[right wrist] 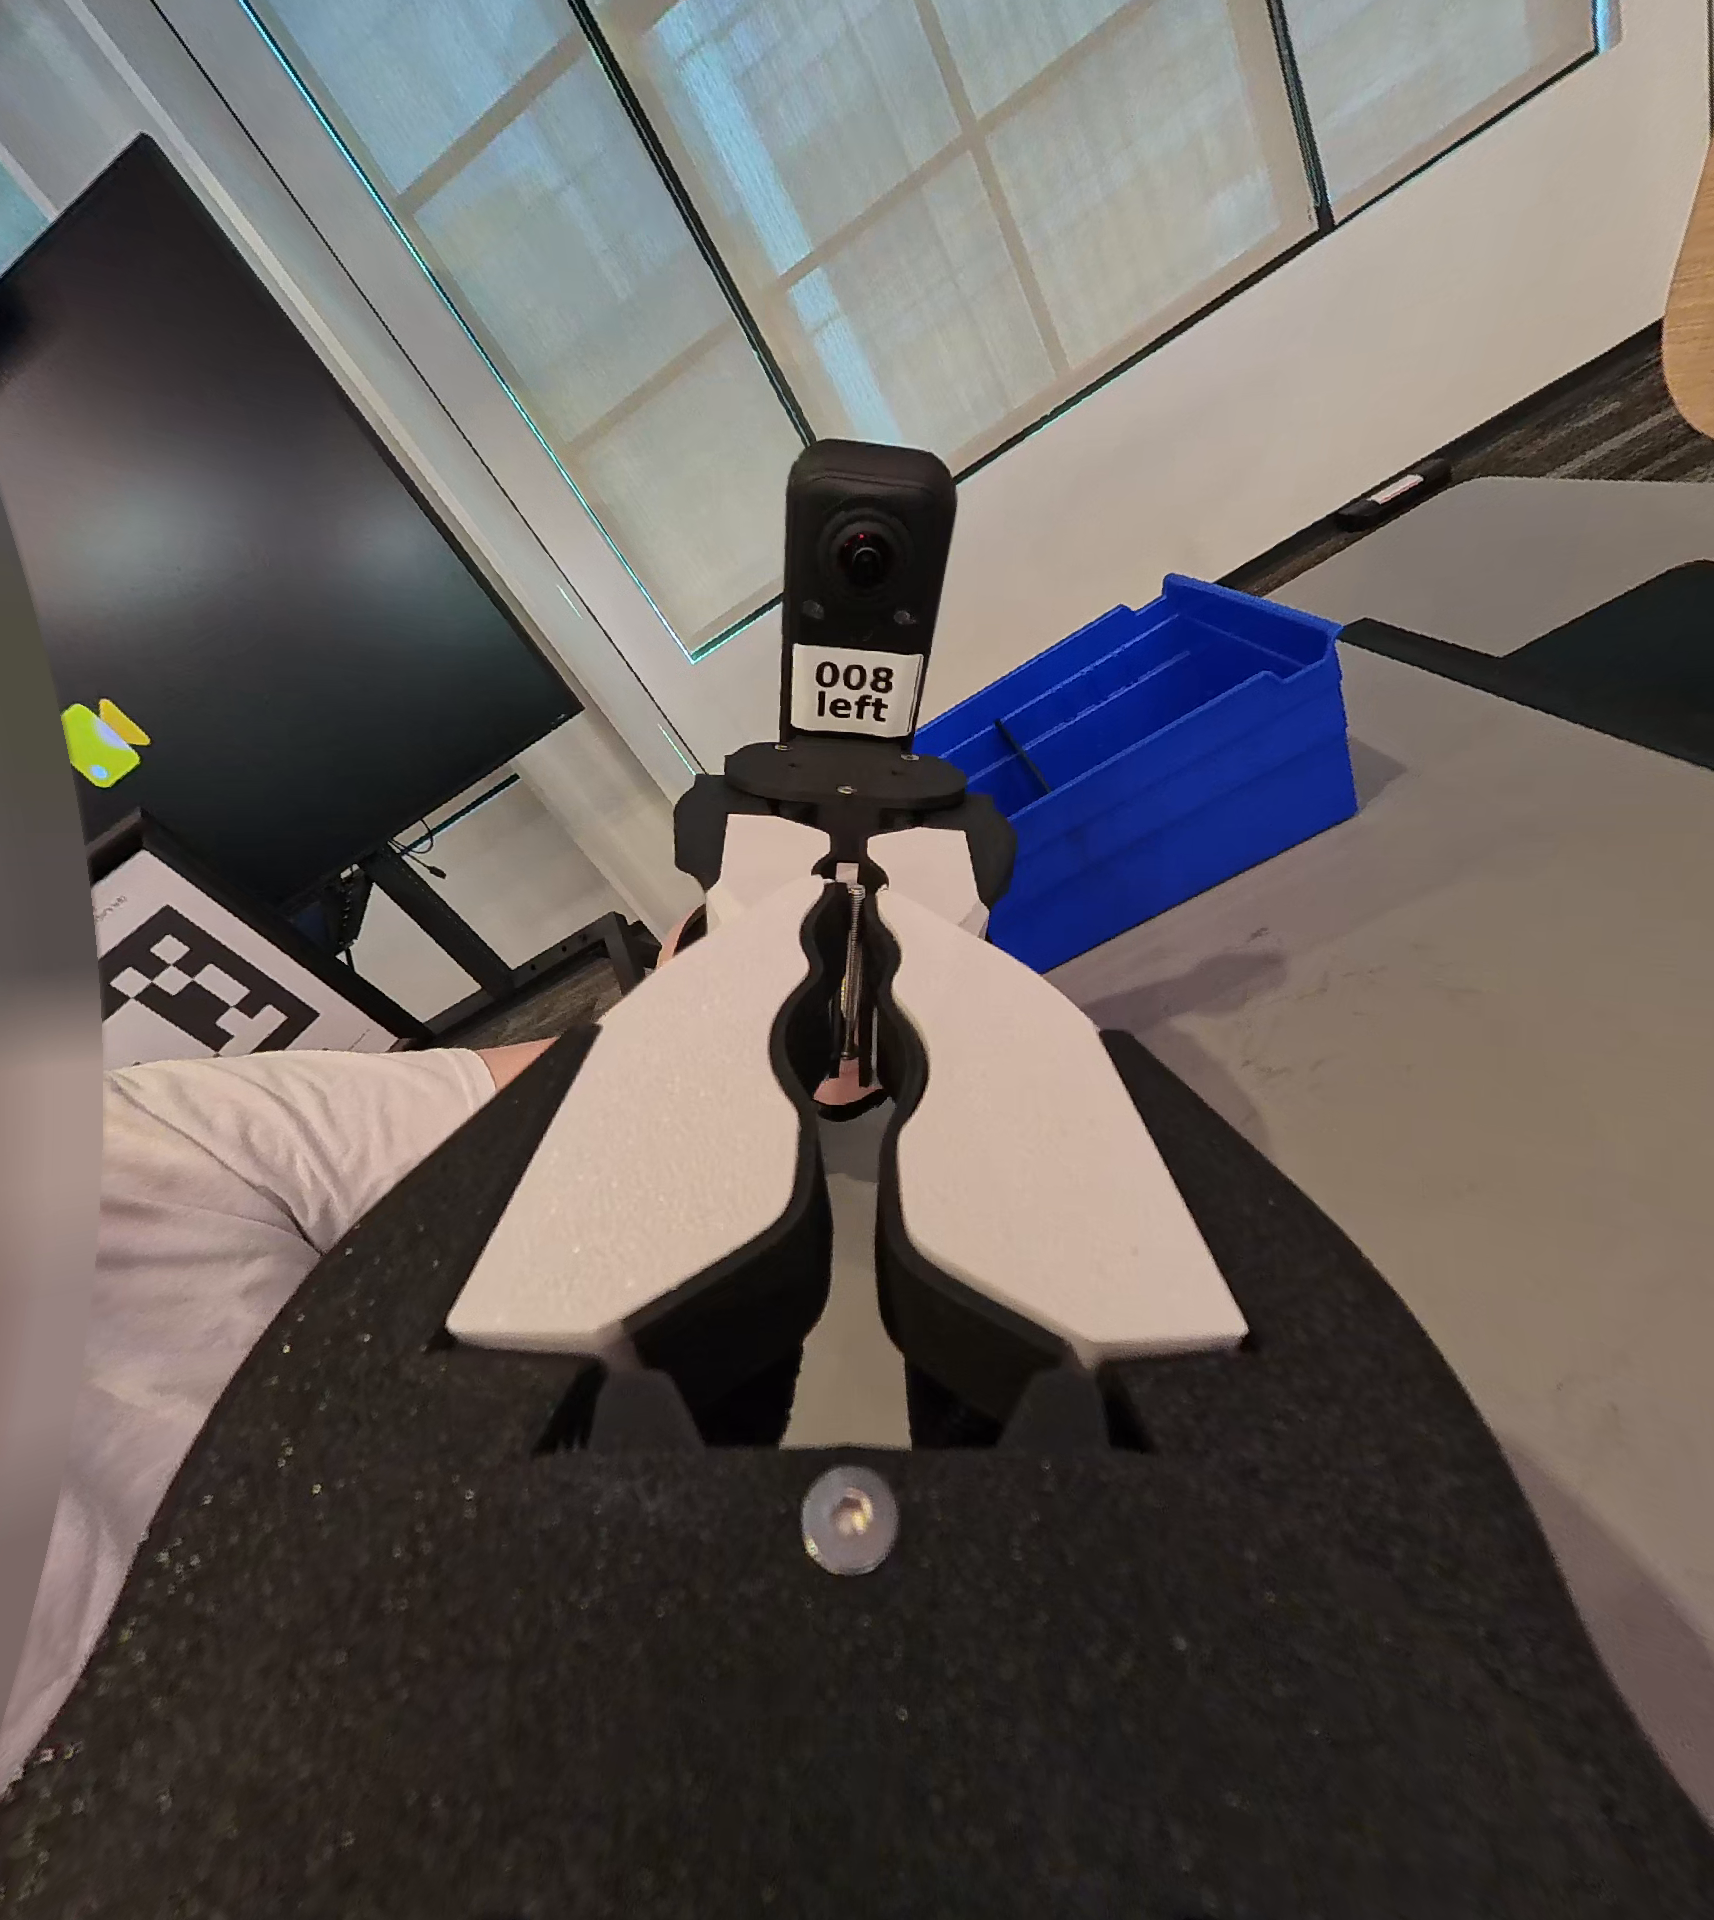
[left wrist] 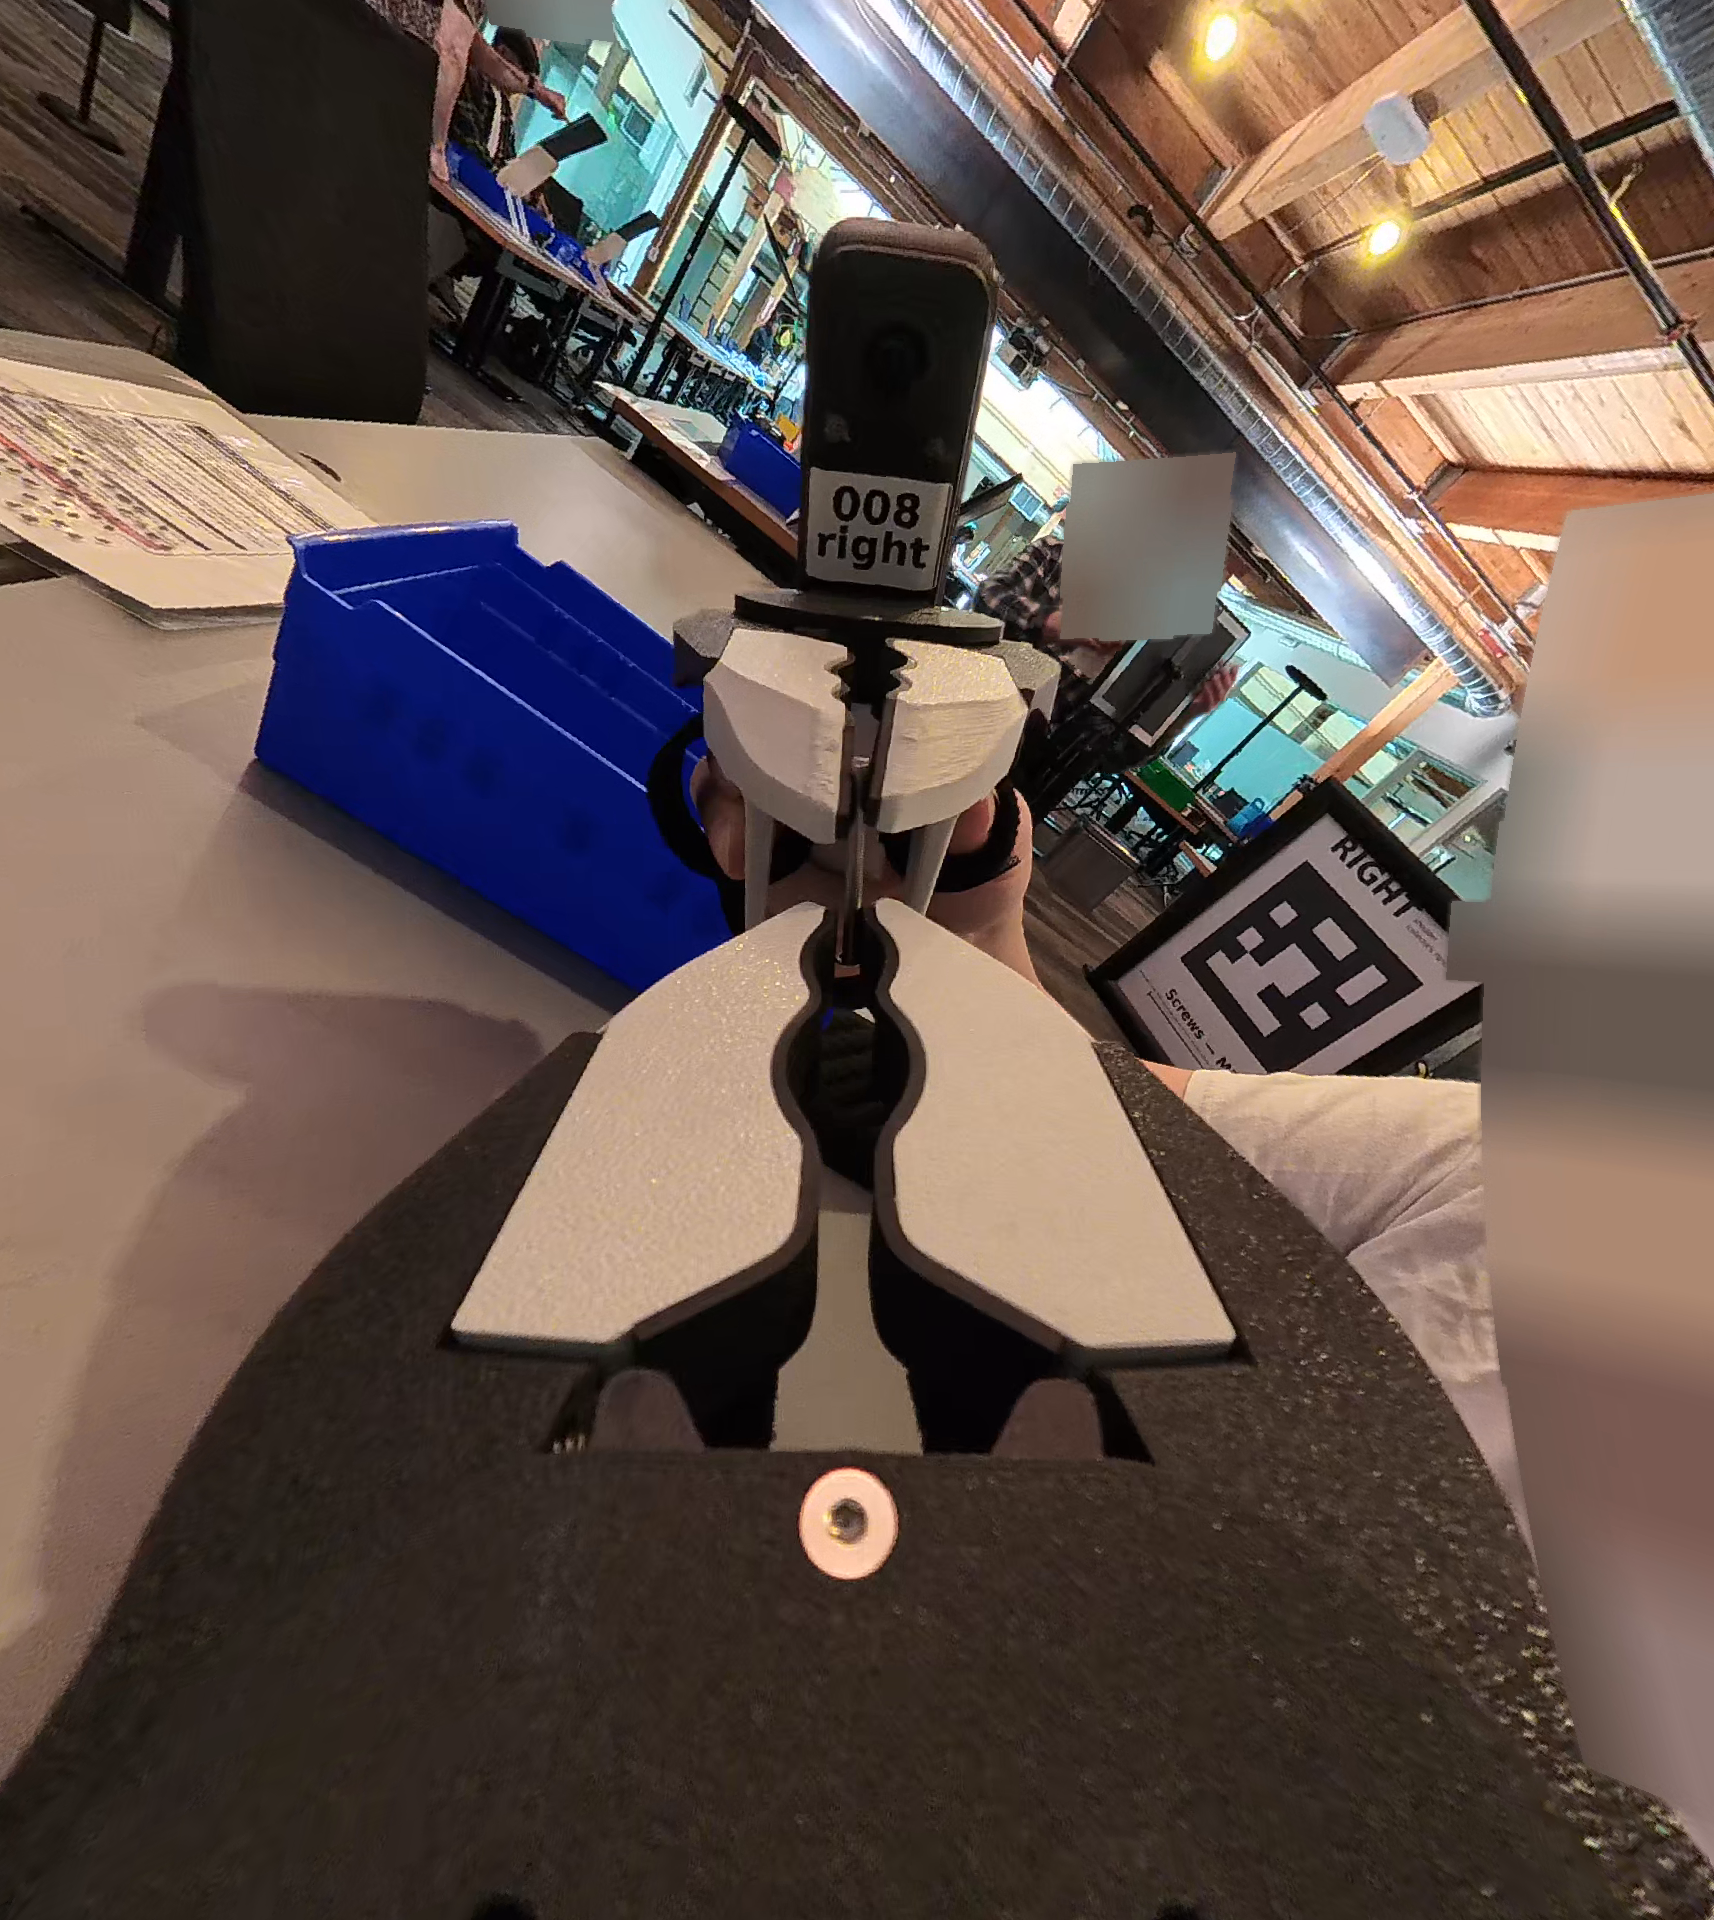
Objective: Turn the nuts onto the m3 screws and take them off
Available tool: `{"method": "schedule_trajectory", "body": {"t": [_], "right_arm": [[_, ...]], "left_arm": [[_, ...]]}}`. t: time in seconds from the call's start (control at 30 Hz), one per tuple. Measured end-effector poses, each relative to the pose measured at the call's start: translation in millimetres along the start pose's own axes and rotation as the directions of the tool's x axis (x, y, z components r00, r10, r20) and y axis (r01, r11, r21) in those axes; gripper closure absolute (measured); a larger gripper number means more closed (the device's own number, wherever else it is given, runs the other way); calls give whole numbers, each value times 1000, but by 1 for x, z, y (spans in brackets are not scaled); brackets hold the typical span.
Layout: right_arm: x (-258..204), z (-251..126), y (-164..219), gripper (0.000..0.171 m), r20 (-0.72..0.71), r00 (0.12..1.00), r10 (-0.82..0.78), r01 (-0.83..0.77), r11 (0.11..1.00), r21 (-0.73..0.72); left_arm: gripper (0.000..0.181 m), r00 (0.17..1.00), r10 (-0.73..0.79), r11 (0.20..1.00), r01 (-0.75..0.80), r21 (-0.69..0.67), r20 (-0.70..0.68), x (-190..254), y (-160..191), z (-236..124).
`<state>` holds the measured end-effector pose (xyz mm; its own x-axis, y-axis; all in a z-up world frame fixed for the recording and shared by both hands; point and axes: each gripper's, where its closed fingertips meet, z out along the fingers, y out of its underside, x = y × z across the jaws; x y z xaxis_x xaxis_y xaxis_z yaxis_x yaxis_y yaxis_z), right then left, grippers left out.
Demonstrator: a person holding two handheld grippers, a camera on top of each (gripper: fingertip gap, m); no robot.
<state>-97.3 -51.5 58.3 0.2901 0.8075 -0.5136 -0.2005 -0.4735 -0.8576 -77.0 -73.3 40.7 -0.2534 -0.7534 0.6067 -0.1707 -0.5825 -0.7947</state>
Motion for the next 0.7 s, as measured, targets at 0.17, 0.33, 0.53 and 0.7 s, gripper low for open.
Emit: {"method": "schedule_trajectory", "body": {"t": [0.17, 0.33, 0.53, 0.7], "right_arm": [[1, 0, 0, 169, -8, 1000, -3, 3, 1000, 4], [2, 0, 0, 169, -10, 1000, -3, 3, 1000, 3], [3, 0, 1, 169, -15, 1000, -5, 5, 1000, -1], [4, 1, 1, 168, -27, 1000, -14, 14, 1000, -2]], "left_arm": [[178, 1000, -2, 1000, 2, 8, 3, -1, -1, 0], [178, 1000, -4, 1000, 4, 9, 2, -1, 0, 0], [179, 1000, -9, 1000, 9, 4, 1, -2, 0, 0], [179, 1000, -24, 1000, 24, 8, -4, -2, 0, -1]]}}
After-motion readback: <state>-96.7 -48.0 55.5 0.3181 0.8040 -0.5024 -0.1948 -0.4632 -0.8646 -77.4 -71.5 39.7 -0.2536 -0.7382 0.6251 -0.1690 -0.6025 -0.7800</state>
